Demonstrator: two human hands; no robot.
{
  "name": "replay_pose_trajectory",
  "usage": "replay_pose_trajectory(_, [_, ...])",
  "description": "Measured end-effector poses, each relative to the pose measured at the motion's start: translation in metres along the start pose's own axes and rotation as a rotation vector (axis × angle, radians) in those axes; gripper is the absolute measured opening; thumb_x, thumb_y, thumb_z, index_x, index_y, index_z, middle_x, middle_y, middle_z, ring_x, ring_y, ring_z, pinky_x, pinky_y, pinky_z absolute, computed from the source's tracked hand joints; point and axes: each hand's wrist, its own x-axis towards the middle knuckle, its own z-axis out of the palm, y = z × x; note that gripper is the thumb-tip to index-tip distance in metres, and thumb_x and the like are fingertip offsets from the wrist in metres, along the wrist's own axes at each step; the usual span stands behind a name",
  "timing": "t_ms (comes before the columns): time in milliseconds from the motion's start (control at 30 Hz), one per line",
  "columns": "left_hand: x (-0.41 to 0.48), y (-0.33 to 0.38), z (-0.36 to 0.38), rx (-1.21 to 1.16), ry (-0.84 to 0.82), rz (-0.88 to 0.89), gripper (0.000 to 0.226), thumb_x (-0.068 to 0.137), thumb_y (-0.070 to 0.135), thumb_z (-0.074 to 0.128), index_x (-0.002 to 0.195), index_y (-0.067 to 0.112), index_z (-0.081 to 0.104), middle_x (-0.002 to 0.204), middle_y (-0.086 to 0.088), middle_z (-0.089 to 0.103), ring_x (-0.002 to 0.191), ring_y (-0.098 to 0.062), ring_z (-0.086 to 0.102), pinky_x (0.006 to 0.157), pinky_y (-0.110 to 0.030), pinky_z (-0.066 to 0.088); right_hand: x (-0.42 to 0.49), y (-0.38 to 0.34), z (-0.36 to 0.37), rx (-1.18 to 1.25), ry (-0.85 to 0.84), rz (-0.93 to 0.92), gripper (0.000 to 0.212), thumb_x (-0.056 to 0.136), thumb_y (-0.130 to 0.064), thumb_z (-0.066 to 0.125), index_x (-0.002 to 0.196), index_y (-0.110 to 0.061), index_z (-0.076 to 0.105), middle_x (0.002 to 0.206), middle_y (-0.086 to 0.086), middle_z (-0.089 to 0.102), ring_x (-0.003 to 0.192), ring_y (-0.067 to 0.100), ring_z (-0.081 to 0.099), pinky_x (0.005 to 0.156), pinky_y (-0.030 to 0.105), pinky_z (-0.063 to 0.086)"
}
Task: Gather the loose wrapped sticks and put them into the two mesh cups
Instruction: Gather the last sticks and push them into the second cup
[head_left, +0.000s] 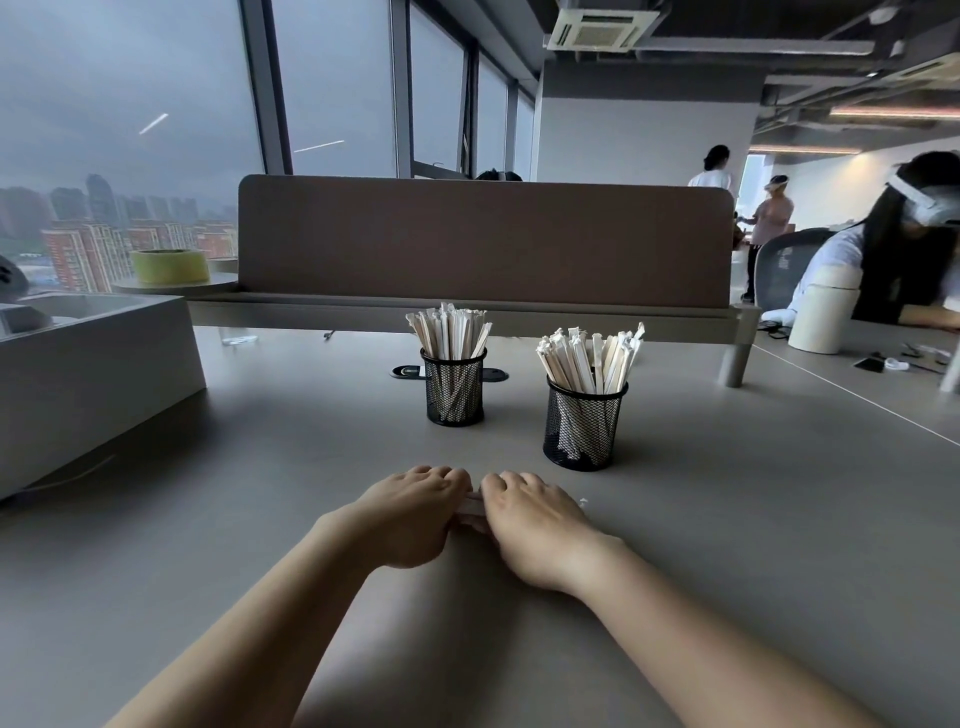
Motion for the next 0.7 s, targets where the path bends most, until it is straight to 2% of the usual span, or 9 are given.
replay_pose_trajectory(167, [0.000,0.002,0.003,-0.036,0.080,0.003,0.030,0.096,0.026,0.042,0.124,0.015,0.042,0.127,-0.005,0.053,0.122,-0.025,0.047,0.094,-0.030,0.037,0.000,0.000,0.000,0.006,0.016,0.007,0.034,0.091,-0.004,0.034,0.124,-0.005,0.042,0.128,0.017,0.047,0.120,0.035,0.045,0.094,0.043,0.040])
replay_pose_trajectory(267, [0.003,-0.001,0.003,-0.178,0.253,-0.001,0.030,0.093,0.030,0.050,0.121,0.022,0.046,0.122,0.001,0.055,0.116,-0.022,0.051,0.090,-0.031,0.040,0.000,0.005,-0.001,0.017,0.059,0.043,0.031,0.092,-0.005,0.034,0.123,-0.004,0.041,0.128,0.018,0.049,0.118,0.036,0.049,0.087,0.041,0.042])
replay_pose_trajectory(333, [0.006,-0.005,0.003,-0.354,0.449,-0.030,0.037,0.088,0.034,0.057,0.122,0.023,0.047,0.119,0.003,0.054,0.106,-0.020,0.056,0.086,-0.032,0.045,0.001,0.009,-0.005,0.137,0.113,0.107,0.018,0.094,-0.009,0.037,0.112,-0.008,0.041,0.121,0.017,0.056,0.109,0.037,0.056,0.072,0.039,0.037])
replay_pose_trajectory(400, [0.007,-0.002,-0.001,-0.614,0.582,-0.088,0.040,0.087,0.034,0.061,0.122,0.020,0.047,0.115,0.003,0.053,0.091,-0.014,0.062,0.077,-0.031,0.051,0.002,0.011,-0.009,0.263,0.185,0.153,0.009,0.095,-0.010,0.040,0.103,-0.011,0.036,0.112,0.017,0.060,0.099,0.038,0.059,0.066,0.035,0.032])
replay_pose_trajectory(500, [0.008,0.009,-0.009,-0.941,0.578,-0.138,0.035,0.088,0.037,0.058,0.116,0.018,0.048,0.097,-0.001,0.063,0.066,-0.010,0.064,0.061,-0.025,0.051,0.004,0.014,-0.010,0.359,0.295,0.137,0.015,0.095,-0.011,0.040,0.109,-0.011,0.035,0.108,0.016,0.063,0.091,0.036,0.061,0.063,0.033,0.034])
replay_pose_trajectory(567, [0.008,0.015,-0.012,-1.101,0.578,-0.163,0.044,0.083,0.048,0.059,0.114,0.018,0.050,0.086,-0.001,0.066,0.063,-0.010,0.063,0.061,-0.029,0.051,0.005,0.014,-0.009,0.418,0.324,0.094,0.016,0.097,-0.016,0.040,0.111,-0.010,0.035,0.107,0.016,0.063,0.089,0.036,0.062,0.063,0.035,0.039])
replay_pose_trajectory(633, [0.009,0.017,-0.014,-1.091,0.661,-0.179,0.041,0.081,0.049,0.060,0.105,0.016,0.052,0.080,-0.002,0.066,0.062,-0.013,0.064,0.062,-0.038,0.053,0.007,0.013,-0.009,0.489,0.352,0.054,0.021,0.099,-0.025,0.039,0.112,-0.009,0.037,0.106,0.017,0.064,0.090,0.037,0.062,0.064,0.038,0.040])
replay_pose_trajectory(700, [0.010,0.019,-0.015,-0.965,0.749,-0.198,0.028,0.086,0.039,0.061,0.097,0.015,0.052,0.076,-0.002,0.066,0.063,-0.016,0.064,0.063,-0.039,0.053,0.007,0.012,-0.007,0.571,0.397,0.024,0.028,0.099,-0.032,0.042,0.112,-0.008,0.040,0.106,0.017,0.064,0.091,0.037,0.062,0.064,0.039,0.042])
